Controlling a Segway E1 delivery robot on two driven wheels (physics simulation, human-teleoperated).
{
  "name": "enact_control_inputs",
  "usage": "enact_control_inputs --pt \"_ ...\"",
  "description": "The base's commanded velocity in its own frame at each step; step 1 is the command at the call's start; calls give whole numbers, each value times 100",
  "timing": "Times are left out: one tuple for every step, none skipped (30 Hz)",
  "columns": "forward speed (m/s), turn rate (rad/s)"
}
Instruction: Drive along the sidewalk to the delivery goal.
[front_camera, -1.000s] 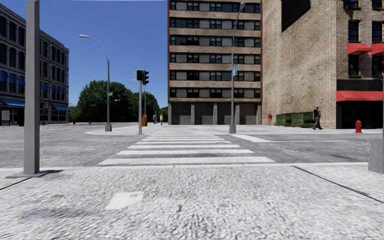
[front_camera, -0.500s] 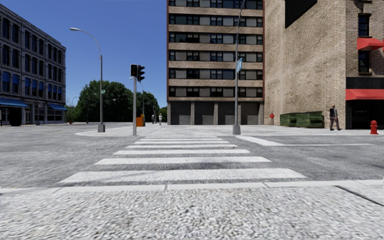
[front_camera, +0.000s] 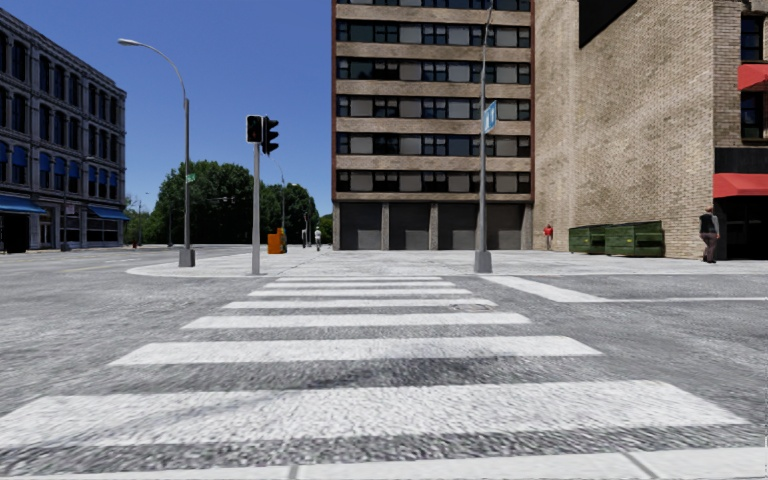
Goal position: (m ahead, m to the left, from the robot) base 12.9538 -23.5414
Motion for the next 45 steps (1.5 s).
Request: enact_control_inputs --pt "200 0" --pt "200 0" --pt "200 0" --pt "200 0" --pt "200 0" --pt "200 0" --pt "200 0" --pt "200 0" --pt "200 0" --pt "200 0" --pt "200 0" --pt "200 0" --pt "200 0" --pt "187 0" --pt "164 0" --pt "164 0" --pt "157 0" --pt "152 0" --pt "150 0" --pt "149 0" --pt "147 0" --pt "147 0" --pt "145 0" --pt "145 0" --pt "145 0" --pt "145 0" --pt "144 0" --pt "144 0" --pt "144 0" --pt "144 0" --pt "144 0" --pt "143 0" --pt "142 0" --pt "141 0" --pt "141 0" --pt "141 0" --pt "141 0" --pt "141 0" --pt "141 0" --pt "141 0" --pt "140 0" --pt "140 0" --pt "139 0" --pt "139 0" --pt "139 0"
